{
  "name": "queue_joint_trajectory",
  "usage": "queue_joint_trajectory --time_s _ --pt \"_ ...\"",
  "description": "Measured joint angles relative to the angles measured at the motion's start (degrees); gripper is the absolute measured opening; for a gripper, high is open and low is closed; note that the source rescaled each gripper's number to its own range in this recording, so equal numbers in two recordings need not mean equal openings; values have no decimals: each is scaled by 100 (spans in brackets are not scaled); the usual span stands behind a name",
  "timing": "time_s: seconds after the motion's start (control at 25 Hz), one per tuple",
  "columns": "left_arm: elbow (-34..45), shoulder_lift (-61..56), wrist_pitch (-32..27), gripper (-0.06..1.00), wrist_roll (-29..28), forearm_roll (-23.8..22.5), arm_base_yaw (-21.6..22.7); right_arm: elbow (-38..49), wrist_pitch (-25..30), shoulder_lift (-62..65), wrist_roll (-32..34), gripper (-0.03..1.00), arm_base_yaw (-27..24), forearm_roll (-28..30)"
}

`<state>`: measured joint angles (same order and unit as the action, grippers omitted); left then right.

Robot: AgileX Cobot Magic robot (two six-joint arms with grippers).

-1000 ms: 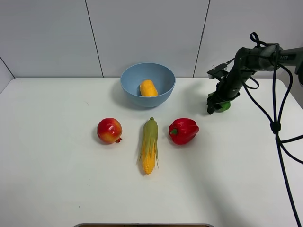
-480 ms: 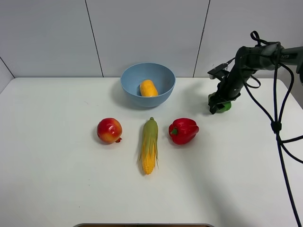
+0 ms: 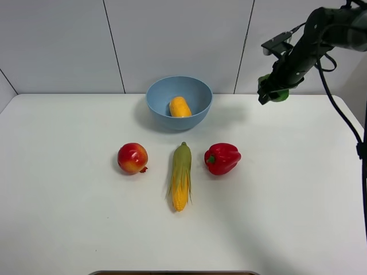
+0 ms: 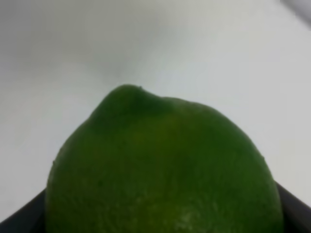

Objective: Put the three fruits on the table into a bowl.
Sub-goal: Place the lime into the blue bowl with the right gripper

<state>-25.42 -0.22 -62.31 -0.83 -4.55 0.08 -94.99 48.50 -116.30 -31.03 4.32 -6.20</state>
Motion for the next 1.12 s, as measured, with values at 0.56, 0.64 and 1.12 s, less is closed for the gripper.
queue_joint_trajectory --time_s 0.56,0.64,1.12 --pt "0 0 0 0 0 0 0 0 -595 952 273 65 1279 -560" --pt "0 0 0 0 0 0 0 0 -967 934 273 65 1448 -793" --pt "0 0 0 0 0 0 0 0 -2649 128 337 65 2088 -1510"
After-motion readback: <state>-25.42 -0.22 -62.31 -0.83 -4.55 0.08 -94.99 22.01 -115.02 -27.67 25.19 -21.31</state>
